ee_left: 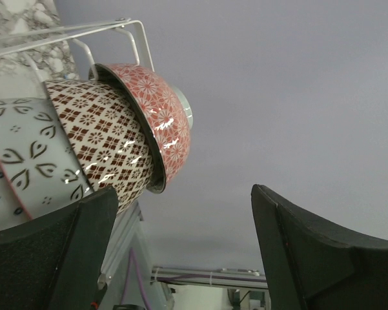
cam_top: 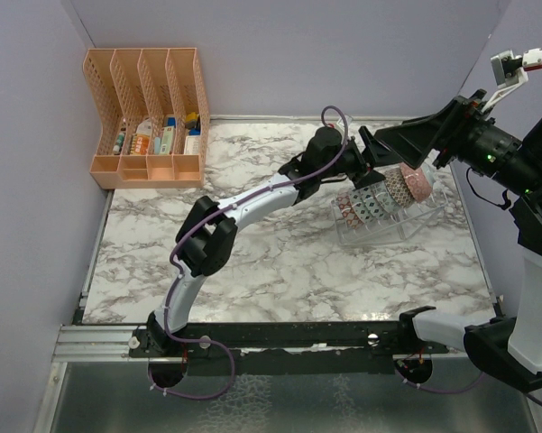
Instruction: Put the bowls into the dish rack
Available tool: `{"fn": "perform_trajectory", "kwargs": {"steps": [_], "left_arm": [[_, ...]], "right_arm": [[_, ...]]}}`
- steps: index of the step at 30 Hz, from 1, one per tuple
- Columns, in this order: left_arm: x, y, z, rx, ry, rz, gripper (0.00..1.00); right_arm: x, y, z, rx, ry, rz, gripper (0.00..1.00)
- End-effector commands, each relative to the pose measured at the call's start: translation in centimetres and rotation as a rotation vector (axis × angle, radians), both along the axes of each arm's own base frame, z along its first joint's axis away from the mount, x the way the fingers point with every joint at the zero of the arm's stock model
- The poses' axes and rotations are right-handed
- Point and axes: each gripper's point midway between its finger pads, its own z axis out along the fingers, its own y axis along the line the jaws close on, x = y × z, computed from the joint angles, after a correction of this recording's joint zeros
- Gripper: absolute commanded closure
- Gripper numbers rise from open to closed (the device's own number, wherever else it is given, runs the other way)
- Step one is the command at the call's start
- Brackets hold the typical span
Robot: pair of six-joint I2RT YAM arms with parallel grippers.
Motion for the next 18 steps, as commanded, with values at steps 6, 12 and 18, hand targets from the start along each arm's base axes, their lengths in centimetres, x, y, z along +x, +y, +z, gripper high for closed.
{"fn": "perform_trajectory", "kwargs": {"steps": [6,12,18], "left_arm": [[0.0,6.8,5.5,0.201,-0.223,0.08,0.01],[0.4,13.8,7.8,0.461,-0.399,0.224,0.01],[0.0,21.2,8.9,0.629,-0.431,0.395,0.01]], "right_arm": [[-0.4,0.2,0.9,0.011,-0.029,0.024,0.01],[-0.1,0.5,0.7,0.006,-0.026,0.036,0.01],[0.6,1.0,-0.1,0.003,0.003,0.06,0.01]]}}
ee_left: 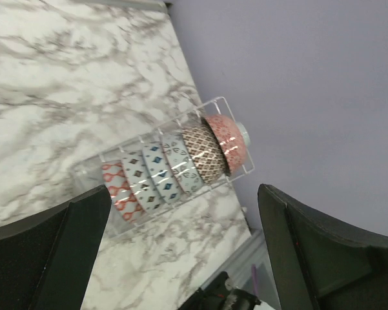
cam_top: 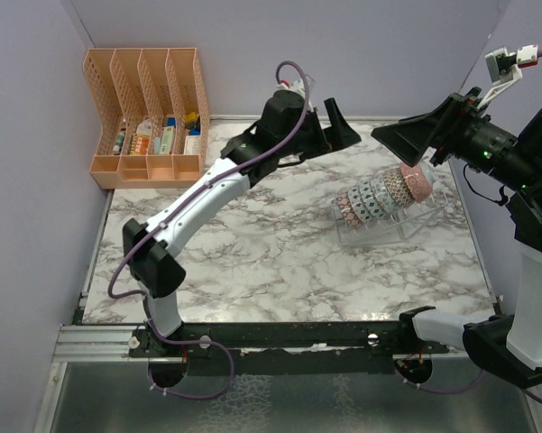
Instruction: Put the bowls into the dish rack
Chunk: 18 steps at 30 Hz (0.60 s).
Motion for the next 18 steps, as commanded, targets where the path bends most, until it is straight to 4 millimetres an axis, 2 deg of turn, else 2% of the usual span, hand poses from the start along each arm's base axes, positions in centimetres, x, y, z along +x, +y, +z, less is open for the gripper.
{"fn": "perform_trajectory", "kwargs": {"steps": [1,4,12,14,18], "left_arm": [[-0.3,7.5,-0.4,0.216,-0.053,0.201,0.01],[-0.6,10.5,-0.7,0.279,-0.052,0.301,0.01],[-1.6,16.9,-0.8,0.396,-0.021,0.537,0.01],[-1.7,18.1,-0.9,0.425,-0.006,0.582,0.01],[-1.9,18.6,-0.5,0.448,-0.015,0.591,0.01]], "right_arm": [[0.1,0.6,0.1,0.009,-0.009,0.044,0.01],[0.3,0.9,-0.2,0.013,-0.005,0.059,0.01],[1.4,1.2,-1.1,-0.002,0.006,0.059,0.01],[1.5,1.2,-1.1,0.0,0.004,0.059,0.01],[1.7,1.2,-1.5,-0.001,0.01,0.057,0.01]]}}
